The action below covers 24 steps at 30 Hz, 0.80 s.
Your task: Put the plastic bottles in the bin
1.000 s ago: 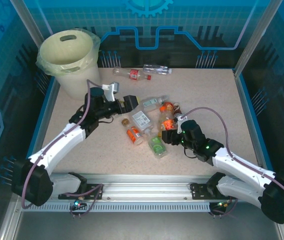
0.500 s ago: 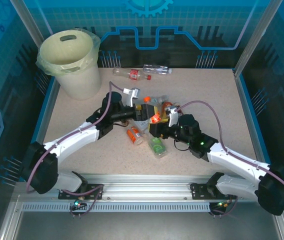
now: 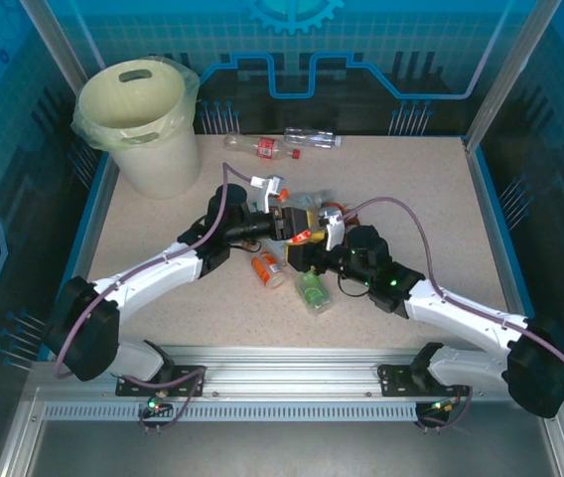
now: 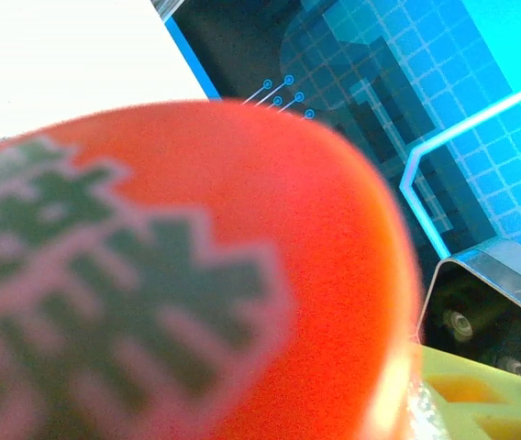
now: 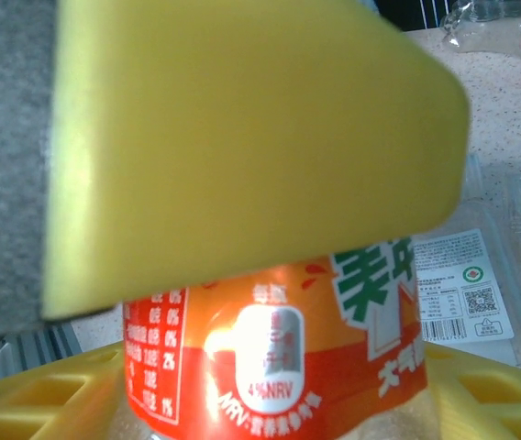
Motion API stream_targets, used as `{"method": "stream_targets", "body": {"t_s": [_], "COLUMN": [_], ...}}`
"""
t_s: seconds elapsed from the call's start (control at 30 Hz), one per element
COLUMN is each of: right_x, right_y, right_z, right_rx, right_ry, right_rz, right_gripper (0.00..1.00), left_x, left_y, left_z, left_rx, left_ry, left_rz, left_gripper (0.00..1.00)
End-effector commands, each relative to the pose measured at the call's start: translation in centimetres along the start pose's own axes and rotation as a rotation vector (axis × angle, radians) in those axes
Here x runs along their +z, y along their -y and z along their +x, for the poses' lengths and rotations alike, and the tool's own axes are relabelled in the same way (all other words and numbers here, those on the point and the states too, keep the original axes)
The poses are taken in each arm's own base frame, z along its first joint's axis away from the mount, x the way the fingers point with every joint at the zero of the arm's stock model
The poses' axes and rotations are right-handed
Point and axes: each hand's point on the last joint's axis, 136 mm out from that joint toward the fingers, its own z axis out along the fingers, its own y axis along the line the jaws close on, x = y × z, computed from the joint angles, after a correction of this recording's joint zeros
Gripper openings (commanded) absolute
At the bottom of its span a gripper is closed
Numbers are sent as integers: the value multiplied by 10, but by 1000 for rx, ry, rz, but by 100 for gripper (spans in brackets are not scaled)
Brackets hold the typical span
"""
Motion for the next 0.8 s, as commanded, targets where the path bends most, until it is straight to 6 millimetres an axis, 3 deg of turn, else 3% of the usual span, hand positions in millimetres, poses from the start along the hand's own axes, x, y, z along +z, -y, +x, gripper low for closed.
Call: {"method": "stream_targets", "body": {"t_s": [0.0, 0.23, 0.33, 0.57, 0.77], "right_x": [0, 0, -1, -8, -12], "right_y": [-27, -21, -18, -12, -2], "right_z": [-23, -16, -12, -19, -20], "right_rx": [-69, -104, -138, -178, -175], "right_ry": [34, -27, -83, -82, -73], "right_rz": [-75, -38, -6, 51, 105], "right_gripper": [70, 83, 100, 100, 100], "left_x": [-5, -14, -22, -55, -94], "left_y": [-8, -24, -37, -67, -81], "left_z": [-6, -14, -19, -39, -68], "left_rx": [30, 49, 71, 107, 143], "left_ry": [45, 85, 102, 159, 244], "left_rz": [-68, -191, -288, -525, -662], "left_gripper": [51, 49, 48, 47, 47]}}
